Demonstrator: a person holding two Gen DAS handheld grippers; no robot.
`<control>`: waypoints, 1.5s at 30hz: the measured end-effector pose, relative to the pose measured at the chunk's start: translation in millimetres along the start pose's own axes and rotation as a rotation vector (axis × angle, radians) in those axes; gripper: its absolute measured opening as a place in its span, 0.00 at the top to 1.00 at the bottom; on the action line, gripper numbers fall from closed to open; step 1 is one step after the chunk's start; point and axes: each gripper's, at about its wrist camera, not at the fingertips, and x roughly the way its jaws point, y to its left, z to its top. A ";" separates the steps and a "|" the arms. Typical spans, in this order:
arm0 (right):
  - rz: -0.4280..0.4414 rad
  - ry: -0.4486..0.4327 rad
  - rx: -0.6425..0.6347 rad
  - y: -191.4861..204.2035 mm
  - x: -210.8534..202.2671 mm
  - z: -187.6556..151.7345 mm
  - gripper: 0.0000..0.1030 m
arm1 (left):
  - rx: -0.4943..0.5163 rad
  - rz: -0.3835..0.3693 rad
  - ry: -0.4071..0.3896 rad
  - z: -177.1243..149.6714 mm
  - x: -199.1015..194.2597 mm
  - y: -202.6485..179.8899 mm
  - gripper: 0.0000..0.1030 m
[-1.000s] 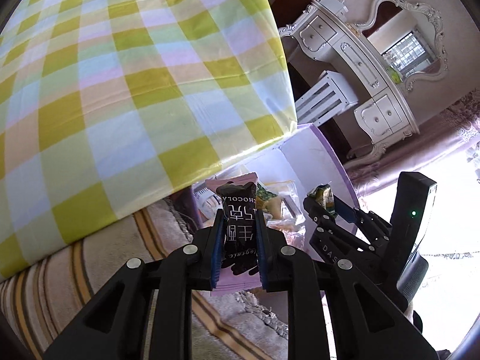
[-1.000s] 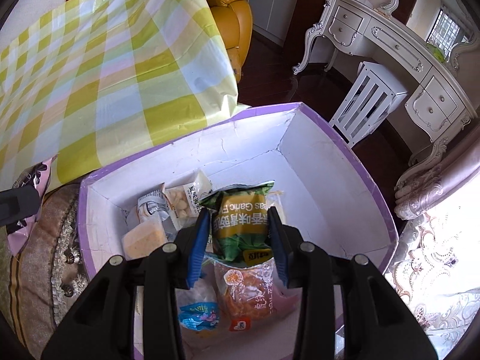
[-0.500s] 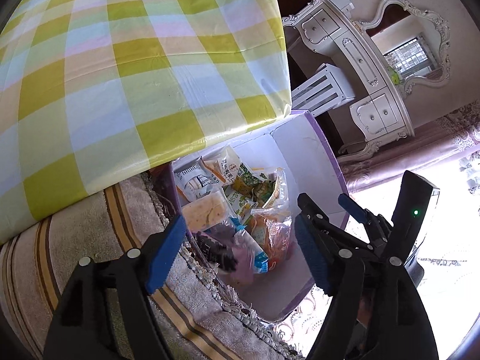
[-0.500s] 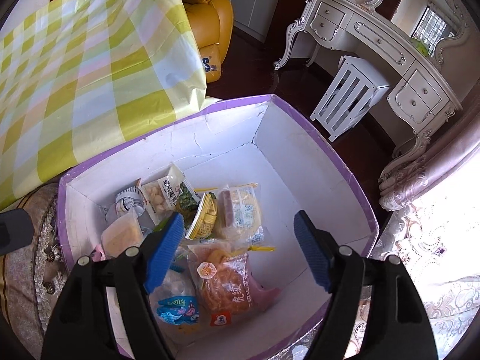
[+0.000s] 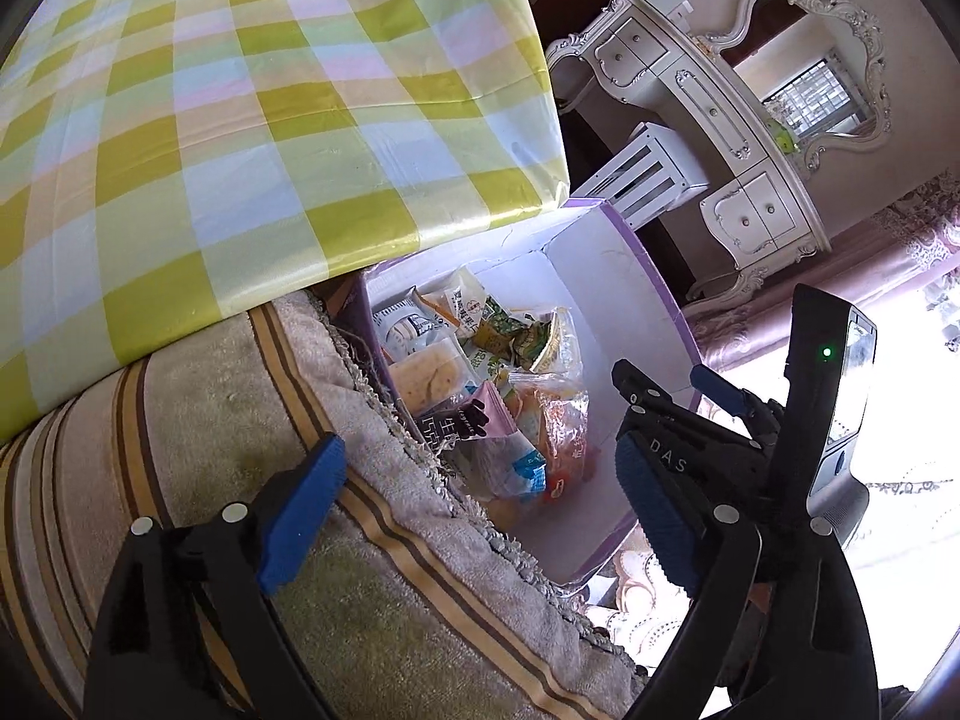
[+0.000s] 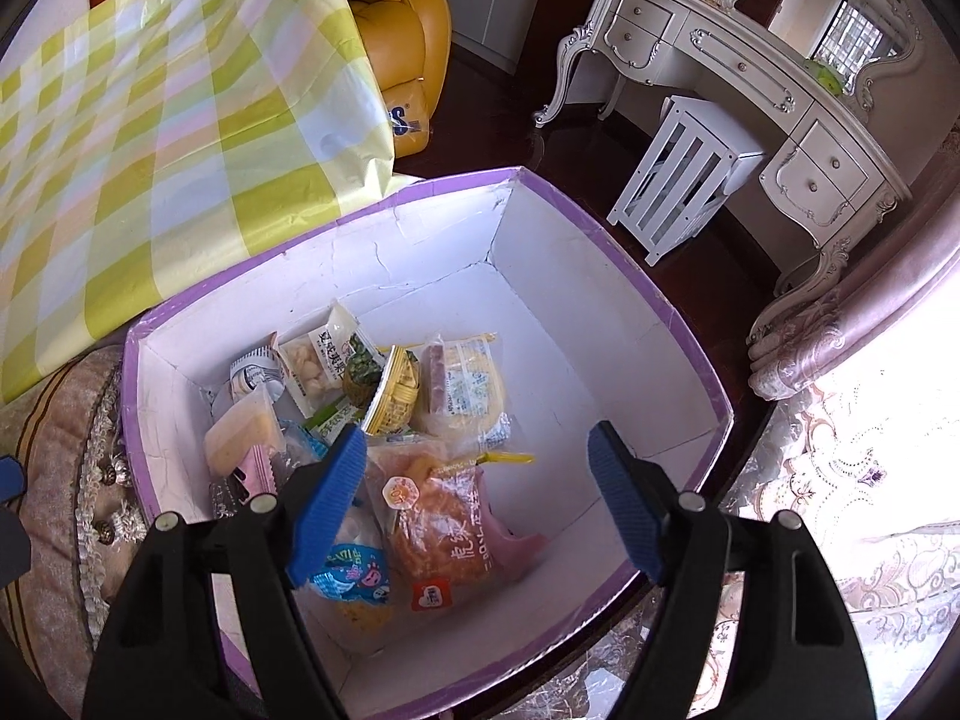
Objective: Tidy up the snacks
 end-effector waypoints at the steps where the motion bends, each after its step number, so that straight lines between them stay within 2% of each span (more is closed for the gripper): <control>1: -0.004 0.003 -0.003 -0.2 -1.7 -2.1 0.26 | 0.008 0.013 -0.002 -2.4 -0.8 -1.2 0.14; 7: -0.014 0.010 0.006 -6.3 -11.1 -11.0 0.25 | 0.052 0.075 0.010 -8.2 3.0 -7.0 0.14; 11: -0.013 0.006 0.013 -11.9 -13.7 -12.9 0.25 | 0.028 0.052 -0.015 -9.7 0.9 -2.7 0.14; 16: -0.005 0.004 0.018 -15.8 -14.2 -13.1 0.25 | 0.026 0.060 -0.018 -10.4 2.2 -4.4 0.13; 20: 0.002 0.007 0.020 -16.6 -13.2 -13.7 0.25 | 0.018 0.007 -0.023 -8.5 1.9 -2.3 0.05; 45: 0.010 0.019 0.026 -18.3 -10.5 -14.6 0.25 | 0.036 0.034 0.005 -6.2 9.5 -6.7 0.04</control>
